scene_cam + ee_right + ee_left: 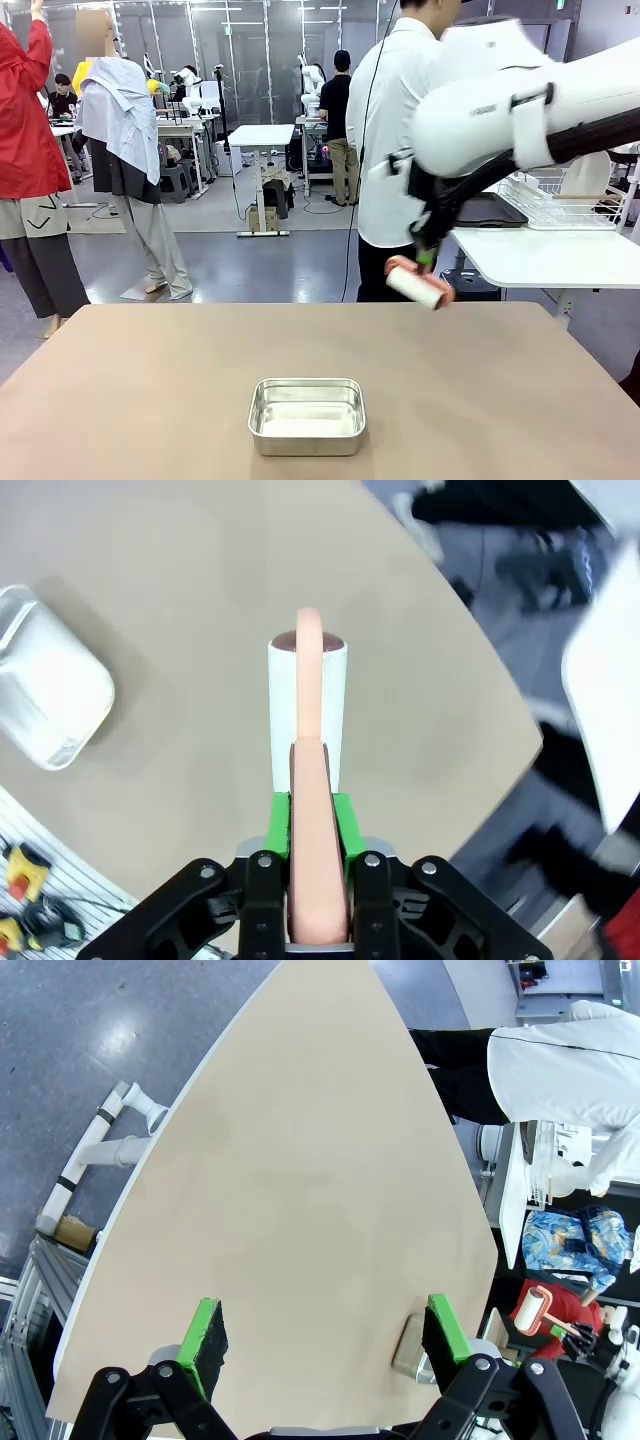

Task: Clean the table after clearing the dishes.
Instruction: Place the Lint Roller back on top of the Airtight Container.

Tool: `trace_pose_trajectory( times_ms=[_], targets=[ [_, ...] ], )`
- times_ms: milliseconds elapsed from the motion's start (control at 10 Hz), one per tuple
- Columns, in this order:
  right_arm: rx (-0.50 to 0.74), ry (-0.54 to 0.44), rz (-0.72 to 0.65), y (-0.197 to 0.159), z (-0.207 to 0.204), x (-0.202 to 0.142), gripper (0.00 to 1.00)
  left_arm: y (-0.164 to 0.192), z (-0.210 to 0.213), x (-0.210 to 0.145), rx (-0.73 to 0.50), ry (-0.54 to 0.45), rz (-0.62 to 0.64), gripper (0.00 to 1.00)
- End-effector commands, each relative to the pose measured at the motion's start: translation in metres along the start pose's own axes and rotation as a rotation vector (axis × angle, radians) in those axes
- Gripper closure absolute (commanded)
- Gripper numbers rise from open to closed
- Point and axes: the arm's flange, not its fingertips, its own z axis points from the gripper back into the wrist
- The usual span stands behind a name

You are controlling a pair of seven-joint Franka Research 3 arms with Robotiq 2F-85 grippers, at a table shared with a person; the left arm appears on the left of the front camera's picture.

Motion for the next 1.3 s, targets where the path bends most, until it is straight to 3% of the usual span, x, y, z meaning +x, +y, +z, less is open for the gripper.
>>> trace_pose_trajectory(
  times_ms=[0, 300, 500, 600, 700, 1200],
  targets=[
    [-0.014, 0.003, 0.328, 0.064, -0.016, 0.002, 0.79, 0.000, 0.002, 0.001, 0.006, -0.001, -0.002, 0.00],
    [0.018, -0.103, 0.627, 0.153, 0.001, -0.004, 0.79, 0.000, 0.002, 0.001, 0.006, -0.001, -0.002, 0.00],
    [0.149, -0.070, 0.759, 0.187, 0.008, -0.006, 0.79, 0.000, 0.002, 0.001, 0.006, -0.001, -0.002, 0.00],
    [0.238, -0.051, 0.773, 0.193, 0.012, -0.006, 0.79, 0.000, 0.002, 0.001, 0.006, -0.001, -0.002, 0.00],
    [0.066, -0.070, 0.702, 0.193, 0.007, 0.006, 0.79, 0.000, 0.002, 0.001, 0.006, -0.001, -0.002, 0.00],
    [0.095, -0.066, 0.731, 0.188, 0.007, 0.004, 0.79, 0.000, 0.002, 0.001, 0.006, -0.001, -0.002, 0.00]
  ],
)
